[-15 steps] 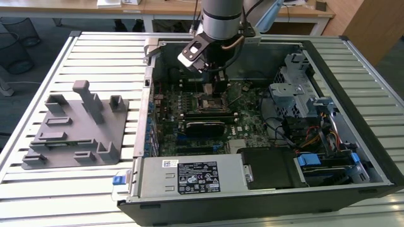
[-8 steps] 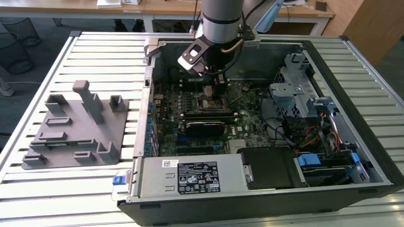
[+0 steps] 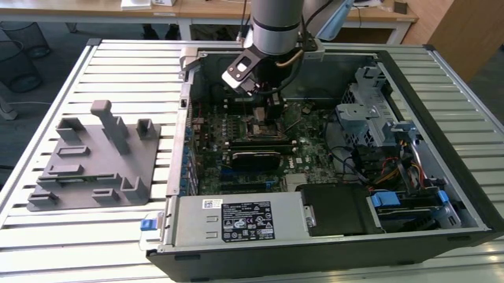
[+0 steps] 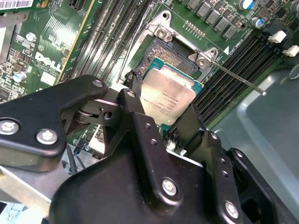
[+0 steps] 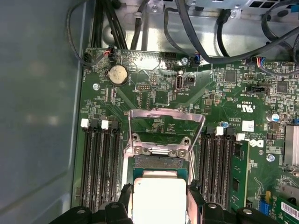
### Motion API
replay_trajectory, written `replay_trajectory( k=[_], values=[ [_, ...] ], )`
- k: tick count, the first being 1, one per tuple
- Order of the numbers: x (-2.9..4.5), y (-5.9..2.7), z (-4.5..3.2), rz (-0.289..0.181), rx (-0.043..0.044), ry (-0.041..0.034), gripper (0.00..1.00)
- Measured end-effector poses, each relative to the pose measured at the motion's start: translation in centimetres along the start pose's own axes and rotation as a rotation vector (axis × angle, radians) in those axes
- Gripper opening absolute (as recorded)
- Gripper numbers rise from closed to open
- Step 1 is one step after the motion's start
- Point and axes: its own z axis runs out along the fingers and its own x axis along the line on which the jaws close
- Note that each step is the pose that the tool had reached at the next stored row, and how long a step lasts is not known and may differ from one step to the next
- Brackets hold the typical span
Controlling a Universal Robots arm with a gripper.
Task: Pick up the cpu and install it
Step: 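Place the cpu into insertion slot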
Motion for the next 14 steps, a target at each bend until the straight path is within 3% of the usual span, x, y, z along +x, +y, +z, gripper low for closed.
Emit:
replay_trajectory(
  k=[14],
  values=[
    [-0.05, -0.02, 0.76, 0.0, 0.0, 0.0, 0.54]
  ],
)
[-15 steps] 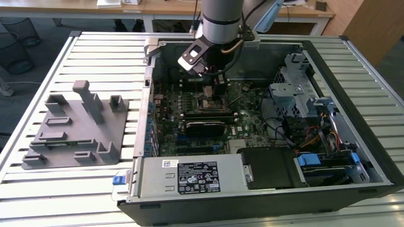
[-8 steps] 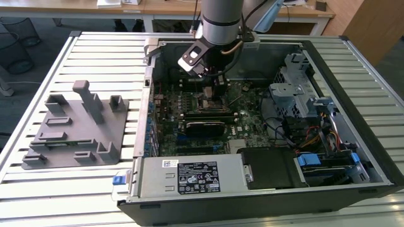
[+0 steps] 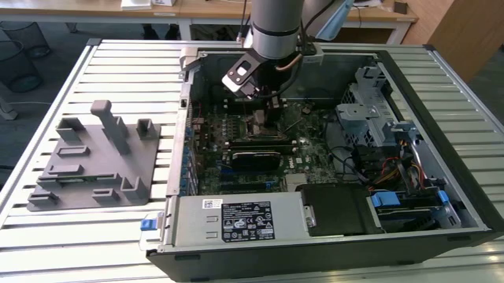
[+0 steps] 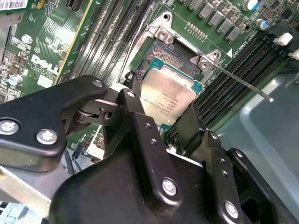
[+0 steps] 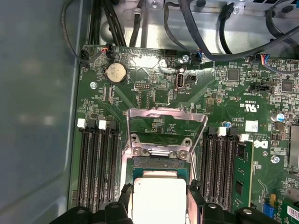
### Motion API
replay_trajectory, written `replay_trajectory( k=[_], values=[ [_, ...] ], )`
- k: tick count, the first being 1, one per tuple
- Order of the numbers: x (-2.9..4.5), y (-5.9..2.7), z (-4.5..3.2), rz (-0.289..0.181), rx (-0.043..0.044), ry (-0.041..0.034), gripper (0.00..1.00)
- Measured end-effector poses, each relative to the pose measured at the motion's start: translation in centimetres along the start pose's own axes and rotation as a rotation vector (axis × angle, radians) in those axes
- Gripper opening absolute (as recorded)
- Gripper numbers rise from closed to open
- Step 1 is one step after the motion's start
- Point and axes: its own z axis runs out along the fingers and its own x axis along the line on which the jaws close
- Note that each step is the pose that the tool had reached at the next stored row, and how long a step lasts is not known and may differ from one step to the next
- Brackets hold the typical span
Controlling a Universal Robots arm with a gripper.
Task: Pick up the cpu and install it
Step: 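Place the cpu into insertion slot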
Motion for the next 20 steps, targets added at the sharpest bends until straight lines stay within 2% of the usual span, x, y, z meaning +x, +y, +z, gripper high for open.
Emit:
replay_trajectory(
  k=[20],
  values=[
    [-0.14, -0.09, 0.71, 0.0, 0.0001, -0.0003, 0.54]
  ],
)
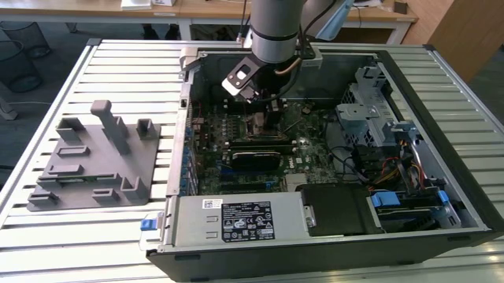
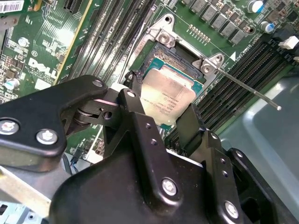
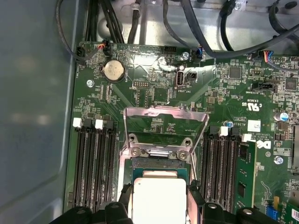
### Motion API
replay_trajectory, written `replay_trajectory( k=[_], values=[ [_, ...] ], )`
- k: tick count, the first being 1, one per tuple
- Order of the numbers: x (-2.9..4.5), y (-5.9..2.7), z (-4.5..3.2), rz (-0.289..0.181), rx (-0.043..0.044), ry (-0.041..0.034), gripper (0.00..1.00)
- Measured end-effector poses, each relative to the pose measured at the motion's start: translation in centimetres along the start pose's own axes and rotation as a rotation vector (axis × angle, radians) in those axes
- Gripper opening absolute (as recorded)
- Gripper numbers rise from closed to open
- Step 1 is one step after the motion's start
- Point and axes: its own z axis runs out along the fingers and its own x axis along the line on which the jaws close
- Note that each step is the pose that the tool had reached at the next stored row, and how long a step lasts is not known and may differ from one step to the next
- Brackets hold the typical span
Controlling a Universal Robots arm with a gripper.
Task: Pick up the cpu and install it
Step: 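Place the cpu into insertion slot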
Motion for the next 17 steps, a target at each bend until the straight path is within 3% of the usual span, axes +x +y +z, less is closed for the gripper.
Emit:
replay_trajectory(
  k=[7, 17],
  values=[
    [-0.02, -0.04, 0.92, 0.005, 0.0, -0.0002, 0.54],
    [-0.02, -0.05, 1.32, 0.031, -0.0002, -0.0009, 0.54]
  ],
)
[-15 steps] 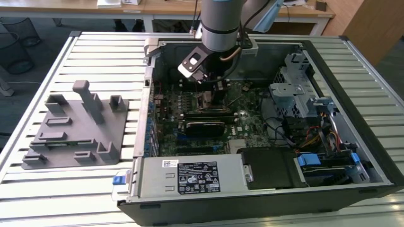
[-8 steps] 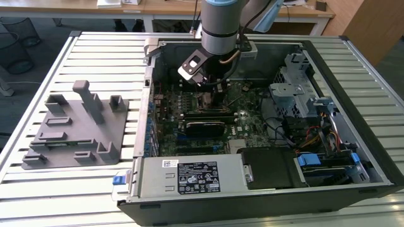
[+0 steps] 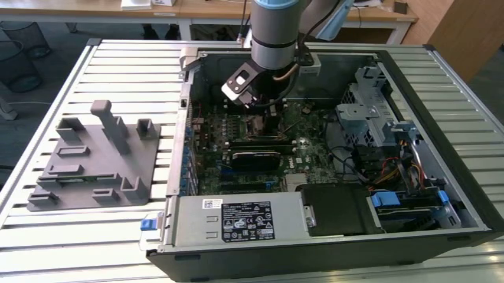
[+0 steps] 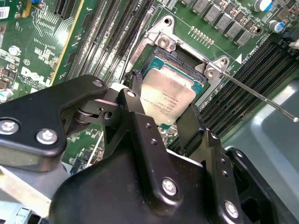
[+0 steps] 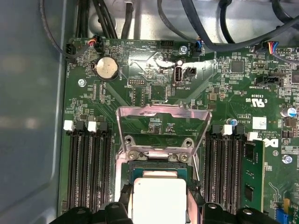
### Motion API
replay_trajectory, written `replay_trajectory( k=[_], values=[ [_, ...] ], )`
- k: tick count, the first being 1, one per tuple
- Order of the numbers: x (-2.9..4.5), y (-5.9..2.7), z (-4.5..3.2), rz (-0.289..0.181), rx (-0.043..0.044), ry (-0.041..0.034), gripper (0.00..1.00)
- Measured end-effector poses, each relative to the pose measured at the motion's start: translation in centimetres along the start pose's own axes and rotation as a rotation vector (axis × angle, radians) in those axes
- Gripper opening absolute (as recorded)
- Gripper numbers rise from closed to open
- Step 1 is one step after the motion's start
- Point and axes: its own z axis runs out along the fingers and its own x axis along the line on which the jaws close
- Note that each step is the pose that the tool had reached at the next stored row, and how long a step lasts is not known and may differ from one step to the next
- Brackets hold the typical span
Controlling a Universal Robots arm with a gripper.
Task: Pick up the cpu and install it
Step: 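Place the cpu into insertion slot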
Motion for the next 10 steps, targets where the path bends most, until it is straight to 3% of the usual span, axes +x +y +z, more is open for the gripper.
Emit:
replay_trajectory(
  k=[10],
  values=[
    [-0.01, -0.02, 0.74, 0.0, 0.0, 0.0, 0.54]
  ],
)
